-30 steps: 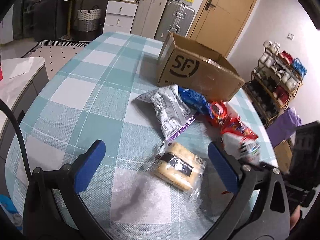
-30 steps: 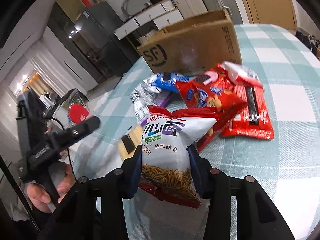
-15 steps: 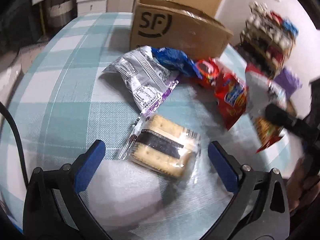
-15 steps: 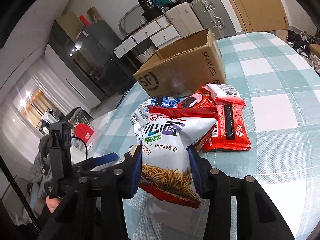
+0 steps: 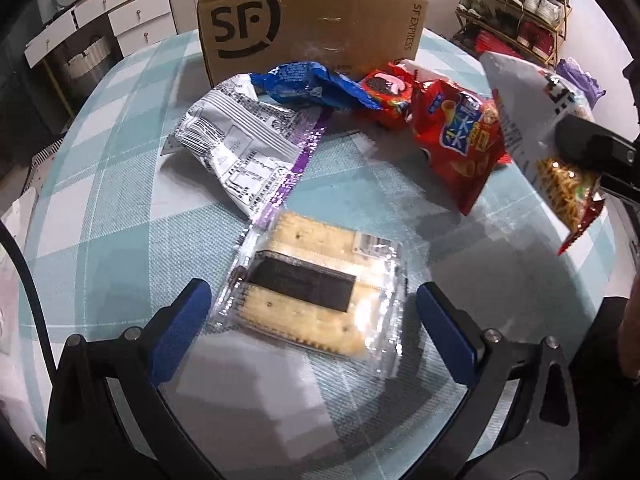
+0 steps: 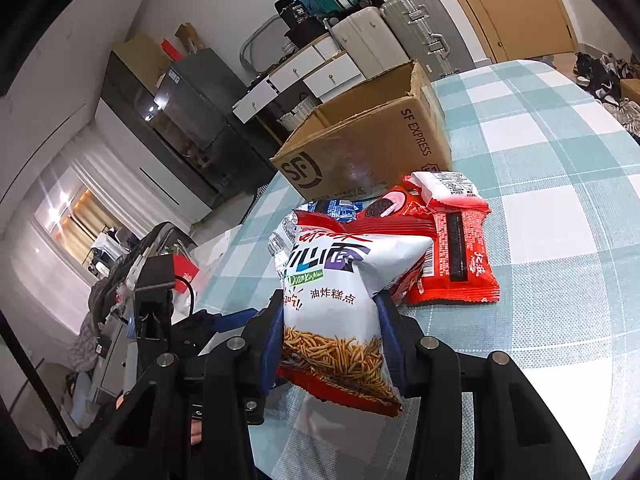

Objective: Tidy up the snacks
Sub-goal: 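Lift the white bag with the right gripper while the left gripper grasps the cracker pack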

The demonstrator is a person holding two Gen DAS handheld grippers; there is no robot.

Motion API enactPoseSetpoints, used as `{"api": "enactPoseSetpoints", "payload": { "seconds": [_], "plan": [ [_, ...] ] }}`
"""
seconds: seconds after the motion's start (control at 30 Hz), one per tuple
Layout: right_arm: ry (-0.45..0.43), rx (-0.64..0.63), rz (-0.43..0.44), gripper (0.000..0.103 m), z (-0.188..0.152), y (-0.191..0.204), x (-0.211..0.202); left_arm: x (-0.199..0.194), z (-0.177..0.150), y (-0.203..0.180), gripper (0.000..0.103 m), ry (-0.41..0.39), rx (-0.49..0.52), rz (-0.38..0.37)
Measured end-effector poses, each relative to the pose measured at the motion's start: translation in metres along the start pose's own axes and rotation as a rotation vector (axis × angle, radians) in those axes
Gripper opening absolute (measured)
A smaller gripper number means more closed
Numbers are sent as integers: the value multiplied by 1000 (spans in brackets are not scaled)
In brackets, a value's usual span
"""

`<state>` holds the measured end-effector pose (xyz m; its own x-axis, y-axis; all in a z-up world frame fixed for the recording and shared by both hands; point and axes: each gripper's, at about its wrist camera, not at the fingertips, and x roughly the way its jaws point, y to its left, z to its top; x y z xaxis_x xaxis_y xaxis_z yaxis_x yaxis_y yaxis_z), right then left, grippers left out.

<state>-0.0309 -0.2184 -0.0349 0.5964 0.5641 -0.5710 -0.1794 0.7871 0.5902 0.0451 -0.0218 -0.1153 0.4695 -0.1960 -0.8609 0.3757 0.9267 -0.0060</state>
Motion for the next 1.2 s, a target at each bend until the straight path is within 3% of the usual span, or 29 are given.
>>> {"api": "enactPoseSetpoints", "payload": {
  "seconds": [0.1,0.17,0.37,0.67,0.8,1.2],
  "plan": [
    [3,12,1,44,0,-2,1,1,1,2,100,-14,1,-4],
    [8,19,1,44,0,-3,2,-2,0,3,84,-28,-5,-6],
    [10,21,5,44,0,-3,1,-11,-2,7,64,-52,-12,-11],
    [7,40,3,44,0,-7,1,-21,-15,-7,62,-57,-5,-55],
    [4,41,2,44,-1,-7,0,-23,-16,-8,62,-67,-20,-36],
    [1,39,-7,44,-2,-6,1,-54,-21,-7,63,-161,-47,-34]
  ]
}}
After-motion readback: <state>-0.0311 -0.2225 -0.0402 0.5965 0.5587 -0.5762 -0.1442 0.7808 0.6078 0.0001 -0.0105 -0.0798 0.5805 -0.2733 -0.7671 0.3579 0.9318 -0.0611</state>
